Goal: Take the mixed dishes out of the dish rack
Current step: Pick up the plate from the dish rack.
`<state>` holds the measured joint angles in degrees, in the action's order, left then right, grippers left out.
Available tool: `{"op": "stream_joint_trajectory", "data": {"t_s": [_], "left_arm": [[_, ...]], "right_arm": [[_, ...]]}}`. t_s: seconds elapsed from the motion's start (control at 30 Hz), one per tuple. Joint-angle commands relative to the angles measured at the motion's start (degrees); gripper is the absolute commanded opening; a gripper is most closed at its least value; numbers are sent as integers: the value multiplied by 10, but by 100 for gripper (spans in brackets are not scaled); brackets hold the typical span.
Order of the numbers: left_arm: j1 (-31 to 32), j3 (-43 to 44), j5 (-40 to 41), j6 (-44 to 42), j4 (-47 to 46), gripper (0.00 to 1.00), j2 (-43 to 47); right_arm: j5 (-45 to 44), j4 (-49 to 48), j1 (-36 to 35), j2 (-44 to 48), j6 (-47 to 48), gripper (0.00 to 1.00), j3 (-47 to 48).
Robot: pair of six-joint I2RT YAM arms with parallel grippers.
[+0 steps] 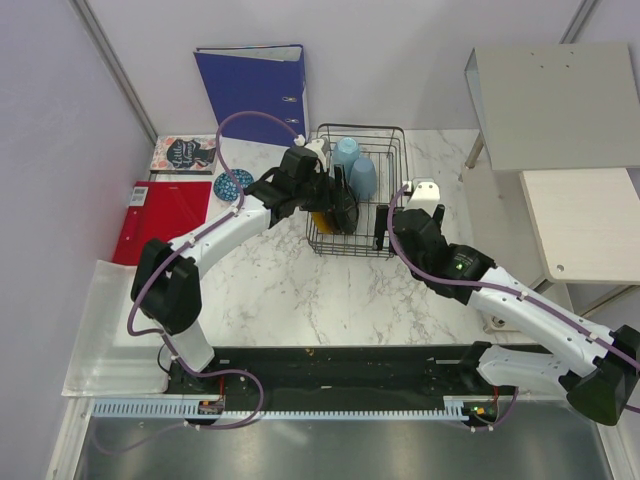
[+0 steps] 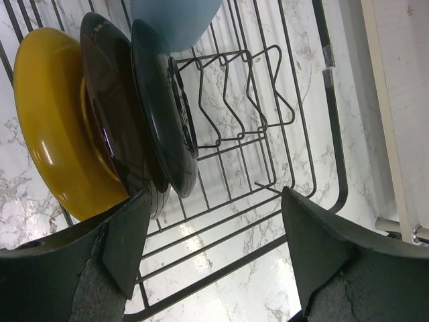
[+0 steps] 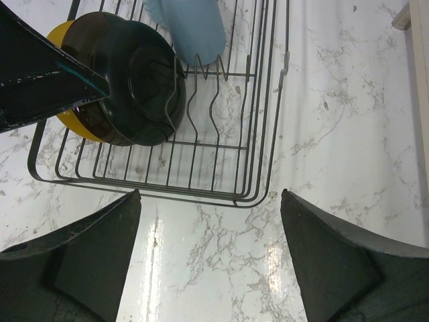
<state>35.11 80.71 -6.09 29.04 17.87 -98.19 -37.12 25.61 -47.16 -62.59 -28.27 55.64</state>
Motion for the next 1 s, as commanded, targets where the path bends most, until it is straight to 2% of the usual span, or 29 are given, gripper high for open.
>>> {"op": "stream_joint_trajectory", "data": {"t_s": [0.0, 0.2, 0.53, 0.7, 0.97], "left_arm": [[2, 13, 13, -9, 3, 85, 21], [3, 30, 10, -3, 9, 85, 4], [3, 32, 76, 44, 13, 85, -13], [3, 43, 76, 59, 14, 84, -32], [28, 55, 93, 55, 16, 82, -53]], "right_arm": [[-8, -22, -1, 6, 5, 92, 4], [-18, -25, -1, 15, 15, 93, -3], [-23, -38, -1, 32, 23, 93, -21], [-24, -41, -1, 37, 24, 93, -25], [-23, -42, -2, 47, 26, 93, -37]]}}
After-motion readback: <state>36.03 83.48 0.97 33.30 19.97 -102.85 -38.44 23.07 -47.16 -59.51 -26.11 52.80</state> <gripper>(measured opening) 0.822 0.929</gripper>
